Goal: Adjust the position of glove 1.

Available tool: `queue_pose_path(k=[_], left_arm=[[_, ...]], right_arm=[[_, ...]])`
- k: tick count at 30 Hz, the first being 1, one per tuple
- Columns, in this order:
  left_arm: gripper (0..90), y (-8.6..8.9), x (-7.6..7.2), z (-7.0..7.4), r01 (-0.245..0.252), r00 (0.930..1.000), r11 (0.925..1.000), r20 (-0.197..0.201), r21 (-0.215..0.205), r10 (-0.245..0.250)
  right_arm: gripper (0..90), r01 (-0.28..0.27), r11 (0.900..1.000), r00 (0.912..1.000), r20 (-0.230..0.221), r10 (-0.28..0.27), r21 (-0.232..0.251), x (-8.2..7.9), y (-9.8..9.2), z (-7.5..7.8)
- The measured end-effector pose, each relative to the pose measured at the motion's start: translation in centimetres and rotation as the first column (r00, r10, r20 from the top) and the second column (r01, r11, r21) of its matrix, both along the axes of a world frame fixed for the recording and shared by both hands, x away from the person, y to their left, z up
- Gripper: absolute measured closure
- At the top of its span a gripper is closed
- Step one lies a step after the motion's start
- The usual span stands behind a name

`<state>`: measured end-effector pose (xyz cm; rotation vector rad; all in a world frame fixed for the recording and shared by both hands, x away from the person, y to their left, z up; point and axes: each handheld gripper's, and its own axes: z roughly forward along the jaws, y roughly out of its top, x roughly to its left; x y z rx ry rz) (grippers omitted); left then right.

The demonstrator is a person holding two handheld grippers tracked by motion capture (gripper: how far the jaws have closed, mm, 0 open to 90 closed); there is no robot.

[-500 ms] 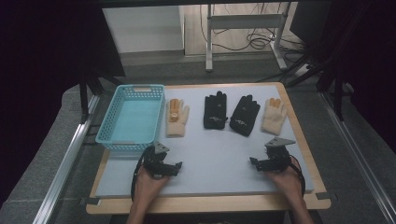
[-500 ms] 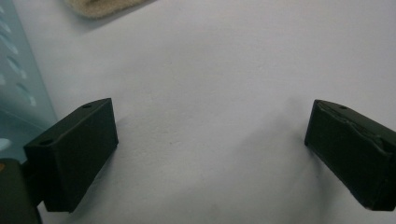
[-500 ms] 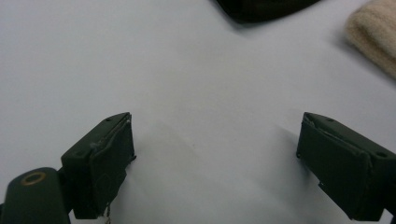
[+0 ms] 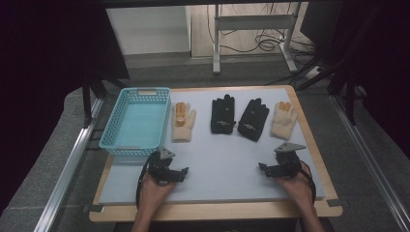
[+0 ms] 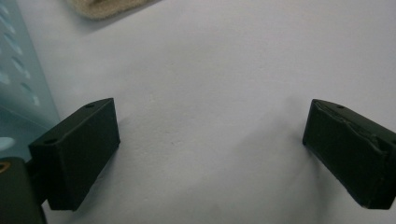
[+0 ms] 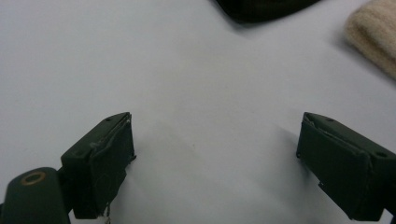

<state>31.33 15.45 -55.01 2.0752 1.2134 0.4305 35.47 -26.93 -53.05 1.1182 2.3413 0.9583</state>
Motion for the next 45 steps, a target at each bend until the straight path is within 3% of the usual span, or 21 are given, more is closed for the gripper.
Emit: queue_pose_path(k=[15,18,23,25,30,31,32,34,38,39,40,44,45], left_arm=[[4.5,0.0,0.0,0.0,-0.001,1.0000,1.0000,0.001,0.000,0.001],[4.5,0.0,0.0,0.0,-0.001,1.0000,1.0000,0.001,0.000,0.001],[4.5,0.0,0.0,0.0,-0.001,1.0000,1.0000,0.001,0.001,0.001],[4.5,0.0,0.0,0.0,0.002,1.0000,1.0000,-0.001,0.005,-0.002],[4.5,0.0,0.0,0.0,0.002,1.0000,1.0000,-0.001,0.005,-0.002],[4.5,0.0,0.0,0.0,0.001,1.0000,1.0000,0.000,0.005,-0.001],[4.5,0.0,0.0,0.0,0.001,1.0000,1.0000,0.000,0.005,-0.001],[4.5,0.0,0.0,0.0,0.001,1.0000,1.0000,0.000,0.005,-0.001],[4.5,0.0,0.0,0.0,0.001,1.0000,1.0000,0.000,0.005,-0.001],[4.5,0.0,0.0,0.0,0.001,1.0000,1.0000,0.000,0.005,-0.001],[4.5,0.0,0.0,0.0,0.001,1.0000,1.0000,0.000,0.004,-0.001],[4.5,0.0,0.0,0.0,0.000,1.0000,1.0000,0.000,0.004,0.000],[4.5,0.0,0.0,0.0,0.001,1.0000,1.0000,0.001,0.004,-0.001]], right_arm=[[12.5,0.009,1.000,0.9999,-0.004,-0.009,0.001,0.0,0.0,0.1],[16.7,0.000,1.000,0.9997,-0.024,0.001,0.028,0.5,0.0,0.6],[18.6,-0.007,1.000,0.9998,-0.017,0.007,0.025,1.3,0.4,1.3],[21.7,-0.017,0.999,0.9997,-0.016,0.018,0.050,2.4,0.7,2.0],[26.5,-0.018,0.998,0.9998,-0.005,0.018,0.057,4.5,1.1,3.2],[29.7,-0.008,0.998,1.0000,0.005,0.008,0.055,5.7,1.3,3.8],[29.7,-0.008,0.998,1.0000,0.005,0.008,0.055,5.7,1.3,3.8],[34.4,0.008,0.999,0.9999,0.012,-0.008,0.046,7.7,1.7,4.6],[40.7,0.018,0.999,0.9996,0.022,-0.019,0.043,10.0,2.3,5.4],[40.7,0.018,0.999,0.9996,0.022,-0.019,0.043,10.0,2.3,5.4],[43.1,0.022,0.999,0.9995,0.020,-0.023,0.043,11.1,2.8,5.7],[44.0,0.033,0.999,0.9994,0.010,-0.033,0.036,12.8,3.7,5.8],[44.0,0.044,0.999,0.9990,-0.001,-0.044,0.026,13.9,4.1,5.6]])
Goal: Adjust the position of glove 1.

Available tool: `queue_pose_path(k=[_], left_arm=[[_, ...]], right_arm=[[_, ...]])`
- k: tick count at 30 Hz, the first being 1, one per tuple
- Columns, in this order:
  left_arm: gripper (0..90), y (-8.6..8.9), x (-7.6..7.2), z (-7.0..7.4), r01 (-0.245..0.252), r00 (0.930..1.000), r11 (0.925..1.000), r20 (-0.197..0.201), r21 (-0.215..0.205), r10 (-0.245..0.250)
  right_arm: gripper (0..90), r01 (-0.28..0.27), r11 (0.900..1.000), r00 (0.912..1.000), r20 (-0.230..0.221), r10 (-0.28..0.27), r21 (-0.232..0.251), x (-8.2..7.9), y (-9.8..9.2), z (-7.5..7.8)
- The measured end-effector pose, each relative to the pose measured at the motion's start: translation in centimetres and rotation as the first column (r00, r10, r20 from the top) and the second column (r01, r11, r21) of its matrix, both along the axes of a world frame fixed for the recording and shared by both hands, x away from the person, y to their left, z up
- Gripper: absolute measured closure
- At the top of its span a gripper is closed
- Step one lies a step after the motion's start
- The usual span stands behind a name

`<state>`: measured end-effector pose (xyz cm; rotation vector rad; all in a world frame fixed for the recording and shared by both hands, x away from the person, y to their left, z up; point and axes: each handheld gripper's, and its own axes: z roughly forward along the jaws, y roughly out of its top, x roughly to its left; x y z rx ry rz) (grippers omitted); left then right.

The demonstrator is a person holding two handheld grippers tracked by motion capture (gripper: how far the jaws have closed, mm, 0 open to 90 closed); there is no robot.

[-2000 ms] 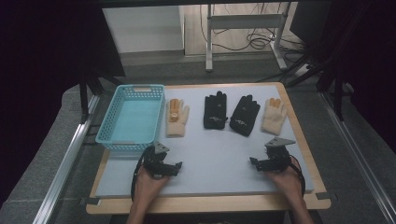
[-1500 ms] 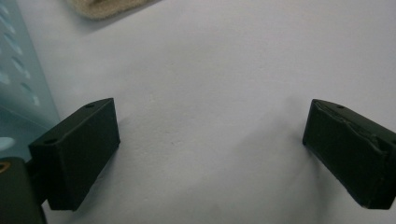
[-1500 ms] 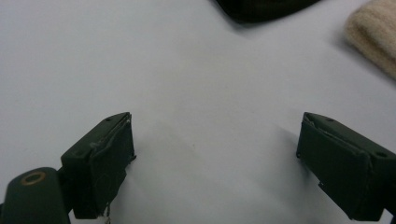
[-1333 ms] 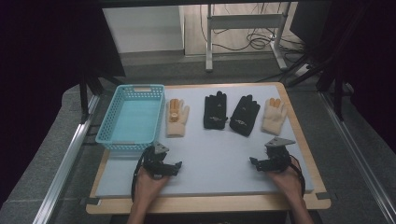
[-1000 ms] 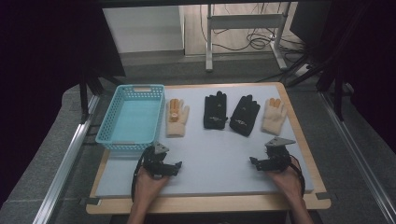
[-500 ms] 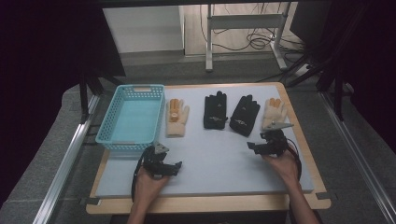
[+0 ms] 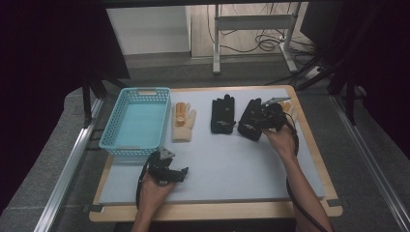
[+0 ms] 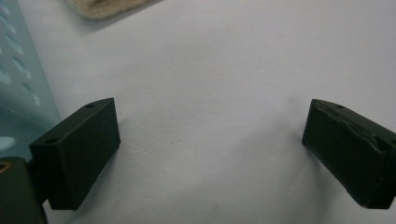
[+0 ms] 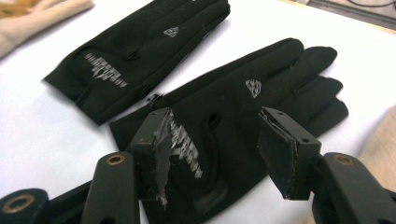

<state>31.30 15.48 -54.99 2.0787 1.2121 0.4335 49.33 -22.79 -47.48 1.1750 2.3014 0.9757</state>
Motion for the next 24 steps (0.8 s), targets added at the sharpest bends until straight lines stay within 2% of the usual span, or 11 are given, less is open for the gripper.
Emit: queue_pose_path(k=[3,4,6,10,12,13,15,17,19,21,24], left_arm=[[4.5,0.0,0.0,0.0,0.000,1.0000,1.0000,-0.001,0.002,0.000],[4.5,0.0,0.0,0.0,-0.001,1.0000,1.0000,-0.001,0.001,0.001],[4.5,0.0,0.0,0.0,-0.001,1.0000,1.0000,0.000,0.001,0.001],[4.5,0.0,0.0,0.0,-0.001,1.0000,1.0000,-0.001,0.001,0.001],[4.5,0.0,0.0,0.0,0.000,1.0000,1.0000,0.000,0.001,0.000],[4.5,0.0,0.0,0.0,-0.001,1.0000,1.0000,0.000,0.001,0.001],[4.5,0.0,0.0,0.0,-0.001,1.0000,1.0000,0.000,0.001,0.001],[4.5,0.0,0.0,0.0,-0.001,1.0000,1.0000,0.000,0.002,0.001],[4.5,0.0,0.0,0.0,-0.001,1.0000,1.0000,0.001,0.002,0.001],[4.5,0.0,0.0,0.0,-0.001,1.0000,1.0000,0.002,0.000,0.001],[4.5,0.0,0.0,0.0,-0.001,1.0000,1.0000,0.001,0.002,0.001]], right_arm=[[42.5,0.019,0.999,0.9998,-0.005,-0.019,-0.028,1.0,0.3,-0.4],[37.4,0.047,0.998,0.9988,-0.012,-0.047,-0.049,1.9,0.5,-1.0],[32.4,0.072,0.996,0.9971,-0.021,-0.073,-0.049,2.7,0.5,-1.5],[29.8,0.089,0.995,0.9948,-0.046,-0.091,-0.042,3.7,0.5,-2.4],[31.0,0.098,0.993,0.9928,-0.061,-0.103,-0.072,4.1,0.7,-3.2],[33.3,0.095,0.991,0.9928,-0.065,-0.101,-0.090,4.2,0.7,-3.5],[39.0,0.096,0.994,0.9910,-0.088,-0.101,-0.058,4.3,0.7,-3.8],[42.0,0.098,0.994,0.9916,-0.079,-0.102,-0.056,4.2,0.7,-3.9],[54.0,0.104,0.994,0.9919,-0.069,-0.107,-0.044,4.0,0.8,-4.0],[66.9,0.080,0.997,0.9935,-0.081,-0.080,-0.011,3.9,0.8,-4.0],[73.5,0.062,0.998,0.9941,-0.089,-0.061,0.008,3.8,0.8,-4.0]])
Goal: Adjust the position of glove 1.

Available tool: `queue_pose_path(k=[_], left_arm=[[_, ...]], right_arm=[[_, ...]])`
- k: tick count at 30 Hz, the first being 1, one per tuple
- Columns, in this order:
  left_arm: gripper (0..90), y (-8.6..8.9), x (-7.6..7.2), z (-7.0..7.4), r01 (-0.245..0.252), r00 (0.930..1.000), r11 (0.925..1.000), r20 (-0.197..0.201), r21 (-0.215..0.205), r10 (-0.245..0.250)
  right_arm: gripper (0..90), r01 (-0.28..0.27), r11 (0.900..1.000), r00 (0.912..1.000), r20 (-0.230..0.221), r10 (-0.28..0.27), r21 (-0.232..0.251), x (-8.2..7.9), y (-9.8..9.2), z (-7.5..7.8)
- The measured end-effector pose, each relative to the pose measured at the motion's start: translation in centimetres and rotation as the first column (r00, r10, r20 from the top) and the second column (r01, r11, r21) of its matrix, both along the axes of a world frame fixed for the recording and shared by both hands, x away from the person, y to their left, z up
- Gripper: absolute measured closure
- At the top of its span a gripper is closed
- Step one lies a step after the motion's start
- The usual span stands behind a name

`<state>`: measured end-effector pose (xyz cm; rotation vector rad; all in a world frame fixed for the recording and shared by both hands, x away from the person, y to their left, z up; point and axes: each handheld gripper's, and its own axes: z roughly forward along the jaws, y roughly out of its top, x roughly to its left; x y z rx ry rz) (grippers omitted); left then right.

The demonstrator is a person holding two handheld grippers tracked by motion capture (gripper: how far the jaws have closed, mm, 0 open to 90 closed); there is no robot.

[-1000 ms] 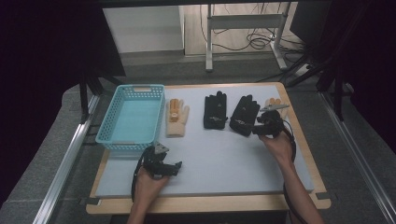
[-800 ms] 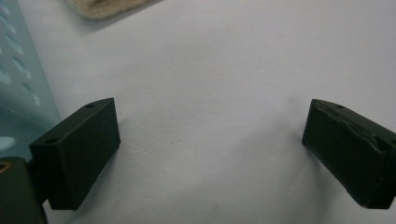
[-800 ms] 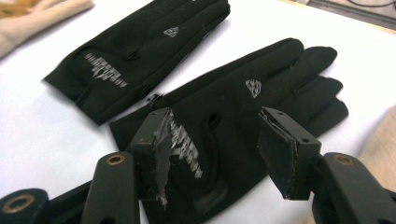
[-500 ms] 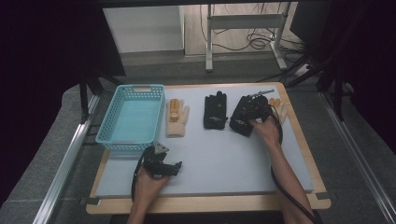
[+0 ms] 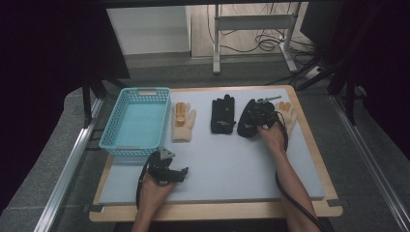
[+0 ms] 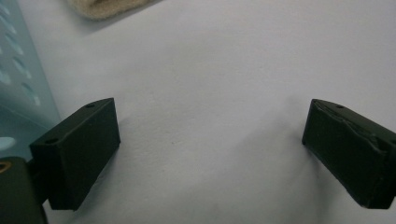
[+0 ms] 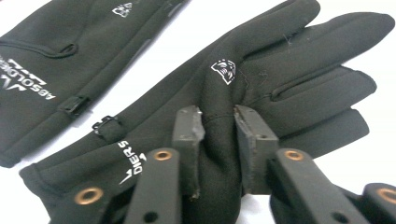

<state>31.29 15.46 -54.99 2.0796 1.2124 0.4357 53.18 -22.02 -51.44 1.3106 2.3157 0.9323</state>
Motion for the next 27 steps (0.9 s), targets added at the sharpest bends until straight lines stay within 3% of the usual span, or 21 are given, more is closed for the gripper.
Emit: queue_pose_path(k=[5,9,10,12,13,18,20,22,24,26,27], left_arm=[[4.5,0.0,0.0,0.0,0.001,1.0000,1.0000,-0.001,-0.001,-0.001],[4.5,0.0,0.0,0.0,0.001,1.0000,1.0000,-0.002,0.000,-0.001],[4.5,0.0,0.0,0.0,0.001,1.0000,1.0000,-0.001,0.000,-0.001],[4.5,0.0,0.0,0.0,0.000,1.0000,1.0000,-0.001,0.001,0.000],[4.5,0.0,0.0,0.0,0.000,1.0000,1.0000,-0.001,0.002,0.000],[4.5,0.0,0.0,0.0,0.000,1.0000,1.0000,0.000,0.001,0.000],[4.5,0.0,0.0,0.0,0.000,1.0000,1.0000,0.000,0.001,0.000],[4.5,0.0,0.0,0.0,0.001,1.0000,1.0000,0.001,0.003,-0.001],[4.5,0.0,0.0,0.0,-0.003,1.0000,1.0000,0.001,-0.001,0.003],[4.6,0.0,0.0,0.0,-0.002,1.0000,1.0000,0.002,-0.001,0.002],[4.6,0.0,0.0,0.0,0.000,1.0000,1.0000,0.001,0.001,0.000]], right_arm=[[74.9,-0.027,1.000,0.9995,0.016,0.027,-0.009,-0.5,-0.2,0.6],[74.9,-0.062,0.997,0.9975,0.038,0.060,0.038,-1.5,-0.6,1.9],[74.8,-0.092,0.994,0.9945,0.056,0.089,0.059,-2.9,-0.6,3.3],[74.8,-0.106,0.991,0.9931,0.059,0.102,0.077,-3.4,-0.6,3.7],[74.8,-0.143,0.982,0.9880,0.076,0.134,0.121,-5.3,-0.4,5.0],[74.4,-0.232,0.964,0.9684,0.124,0.216,0.131,-9.8,0.8,6.9],[74.2,-0.248,0.959,0.9646,0.127,0.231,0.135,-10.7,1.1,7.0],[73.6,-0.294,0.944,0.9529,0.124,0.277,0.151,-13.0,2.2,6.9],[73.4,-0.305,0.941,0.9497,0.123,0.288,0.148,-13.7,2.7,6.6],[73.1,-0.322,0.937,0.9442,0.120,0.307,0.137,-15.0,3.6,5.9],[73.1,-0.339,0.933,0.9385,0.113,0.326,0.124,-16.2,4.6,4.7]])
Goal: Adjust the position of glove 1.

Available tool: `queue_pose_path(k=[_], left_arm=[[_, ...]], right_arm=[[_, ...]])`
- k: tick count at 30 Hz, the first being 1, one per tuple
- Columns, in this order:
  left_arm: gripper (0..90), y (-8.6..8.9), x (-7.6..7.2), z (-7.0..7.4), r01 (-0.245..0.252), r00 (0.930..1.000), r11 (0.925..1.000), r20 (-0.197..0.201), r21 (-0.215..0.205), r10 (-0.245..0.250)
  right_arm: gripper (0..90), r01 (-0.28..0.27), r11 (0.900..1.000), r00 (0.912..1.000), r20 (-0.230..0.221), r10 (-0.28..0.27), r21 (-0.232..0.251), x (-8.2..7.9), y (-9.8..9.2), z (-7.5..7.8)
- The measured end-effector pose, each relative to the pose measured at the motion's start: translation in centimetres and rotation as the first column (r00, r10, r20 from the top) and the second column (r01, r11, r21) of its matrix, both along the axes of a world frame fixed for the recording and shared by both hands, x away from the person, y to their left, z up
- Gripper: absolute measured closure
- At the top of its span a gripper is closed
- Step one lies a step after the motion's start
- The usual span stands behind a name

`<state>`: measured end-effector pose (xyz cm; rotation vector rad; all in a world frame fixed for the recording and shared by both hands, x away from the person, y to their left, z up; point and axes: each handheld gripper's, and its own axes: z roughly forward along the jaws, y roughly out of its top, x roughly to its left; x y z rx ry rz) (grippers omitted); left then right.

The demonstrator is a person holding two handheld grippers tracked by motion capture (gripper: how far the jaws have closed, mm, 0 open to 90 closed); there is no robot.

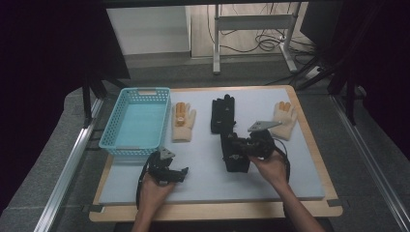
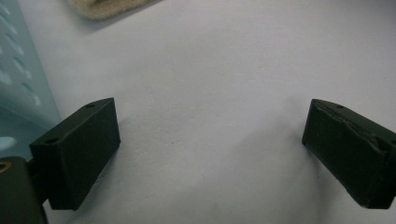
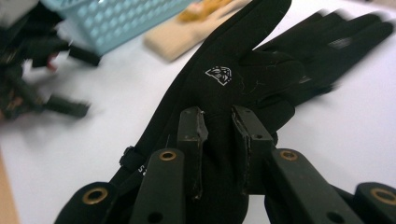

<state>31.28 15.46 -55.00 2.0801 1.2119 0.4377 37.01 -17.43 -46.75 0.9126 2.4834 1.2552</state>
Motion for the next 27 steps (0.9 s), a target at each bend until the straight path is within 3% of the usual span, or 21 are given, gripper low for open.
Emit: queue_pose_path(k=[4,5,6,7,8,9,12,13,14,15,19,21,23,25,27], left_arm=[[4.6,0.0,0.0,0.0,-0.004,1.0000,1.0000,0.002,-0.006,0.004],[4.6,0.0,0.0,0.0,-0.004,1.0000,1.0000,0.001,-0.005,0.004],[4.6,0.0,0.0,0.0,-0.004,1.0000,1.0000,0.000,-0.005,0.004],[4.6,0.0,0.0,0.0,-0.004,1.0000,1.0000,0.000,-0.005,0.004],[4.6,0.0,0.0,0.0,-0.004,1.0000,1.0000,0.000,-0.005,0.004],[4.6,0.0,0.0,0.0,-0.004,1.0000,1.0000,0.000,-0.005,0.004],[4.5,0.0,0.0,0.0,-0.004,1.0000,1.0000,0.000,-0.005,0.004],[4.5,0.0,0.0,0.0,-0.004,1.0000,1.0000,0.000,-0.005,0.004],[4.6,0.0,0.0,0.0,-0.004,1.0000,1.0000,0.000,-0.005,0.004],[4.6,0.0,0.0,0.0,-0.001,1.0000,1.0000,-0.001,-0.002,0.001],[4.6,0.0,0.0,0.0,-0.001,1.0000,1.0000,-0.001,-0.001,0.001],[4.6,0.0,0.0,0.0,-0.001,1.0000,1.0000,-0.001,-0.001,0.001],[4.6,0.0,0.0,0.0,-0.004,1.0000,1.0000,0.000,-0.006,0.004],[4.6,0.0,0.0,0.0,0.000,1.0000,1.0000,-0.001,-0.001,0.000],[4.6,0.0,0.0,0.0,-0.001,1.0000,1.0000,-0.001,-0.002,0.001]], right_arm=[[70.9,-0.018,1.000,0.9997,-0.015,0.018,-0.022,-1.1,1.0,-1.6],[67.4,-0.026,0.999,0.9994,-0.024,0.026,-0.034,-1.5,1.3,-2.2],[54.2,-0.042,0.998,0.9987,-0.030,0.041,-0.044,-2.1,1.7,-2.6],[54.2,-0.042,0.998,0.9987,-0.030,0.041,-0.044,-2.1,1.7,-2.6],[46.0,-0.018,0.998,0.9998,-0.006,0.018,-0.055,-2.4,1.6,-2.0],[45.2,-0.009,0.999,0.9999,0.005,0.009,-0.051,-2.4,1.4,-1.6],[47.8,0.017,0.999,0.9997,0.016,-0.016,-0.043,-2.0,0.6,-0.8],[58.1,0.024,0.999,0.9997,-0.001,-0.024,-0.047,-1.6,-0.2,-0.7],[58.1,0.024,0.999,0.9997,-0.001,-0.024,-0.047,-1.6,-0.2,-0.7],[64.1,0.018,0.999,0.9992,-0.034,-0.019,-0.049,-1.4,-0.7,-1.2],[63.1,0.000,0.999,0.9978,-0.066,-0.003,-0.036,-1.5,-1.0,-2.3],[53.1,0.021,0.998,0.9977,-0.063,-0.025,-0.053,-1.5,-0.9,-3.4],[51.3,0.036,0.997,0.9962,-0.077,-0.041,-0.064,-1.1,-0.8,-4.3],[51.5,0.039,0.997,0.9953,-0.086,-0.045,-0.069,-1.0,-0.7,-4.6],[60.4,0.038,0.994,0.9938,-0.101,-0.048,-0.099,-0.9,-0.5,-5.4]])
